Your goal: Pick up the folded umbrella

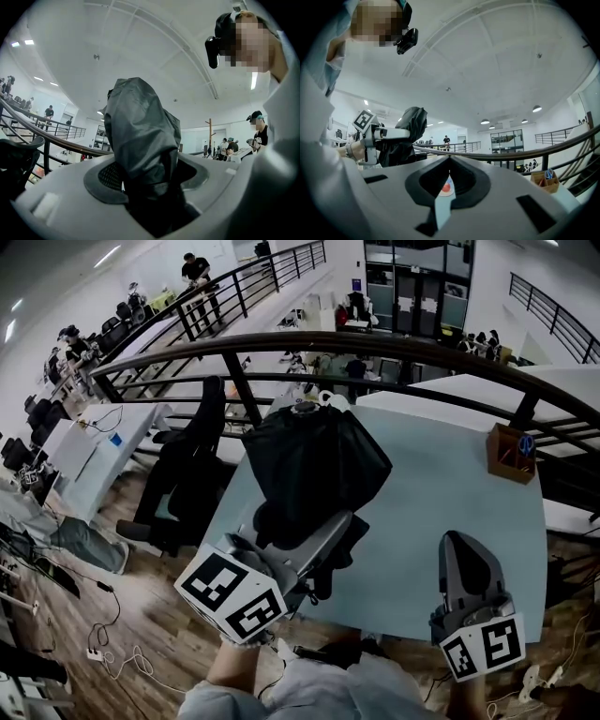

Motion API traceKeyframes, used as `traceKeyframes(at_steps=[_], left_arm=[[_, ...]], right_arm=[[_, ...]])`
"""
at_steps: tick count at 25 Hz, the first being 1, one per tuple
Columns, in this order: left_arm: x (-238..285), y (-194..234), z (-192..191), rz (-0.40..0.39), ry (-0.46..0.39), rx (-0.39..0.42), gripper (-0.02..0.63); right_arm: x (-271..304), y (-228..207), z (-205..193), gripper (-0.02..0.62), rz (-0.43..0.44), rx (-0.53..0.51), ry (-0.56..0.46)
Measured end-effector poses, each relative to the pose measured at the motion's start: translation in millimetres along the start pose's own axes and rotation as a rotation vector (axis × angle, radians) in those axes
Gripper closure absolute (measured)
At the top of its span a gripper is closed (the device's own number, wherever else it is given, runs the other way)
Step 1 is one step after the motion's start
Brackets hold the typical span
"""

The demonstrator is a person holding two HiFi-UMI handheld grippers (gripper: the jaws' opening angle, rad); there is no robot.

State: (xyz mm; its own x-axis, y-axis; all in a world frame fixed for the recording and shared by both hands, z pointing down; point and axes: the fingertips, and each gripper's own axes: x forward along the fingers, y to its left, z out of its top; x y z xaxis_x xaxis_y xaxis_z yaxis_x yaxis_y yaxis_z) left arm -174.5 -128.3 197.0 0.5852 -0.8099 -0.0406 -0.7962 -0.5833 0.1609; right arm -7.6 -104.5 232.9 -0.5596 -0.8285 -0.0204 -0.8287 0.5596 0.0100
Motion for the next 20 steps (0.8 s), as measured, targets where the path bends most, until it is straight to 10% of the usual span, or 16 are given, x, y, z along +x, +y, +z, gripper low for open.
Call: traceKeyframes(at_steps=[20], left_arm=[[-51,-14,-10,-0.025,-0.029,-0.001,0.319]], right_arm=[[-20,39,-5,0.595,-0.043,-0.008,-0.006]])
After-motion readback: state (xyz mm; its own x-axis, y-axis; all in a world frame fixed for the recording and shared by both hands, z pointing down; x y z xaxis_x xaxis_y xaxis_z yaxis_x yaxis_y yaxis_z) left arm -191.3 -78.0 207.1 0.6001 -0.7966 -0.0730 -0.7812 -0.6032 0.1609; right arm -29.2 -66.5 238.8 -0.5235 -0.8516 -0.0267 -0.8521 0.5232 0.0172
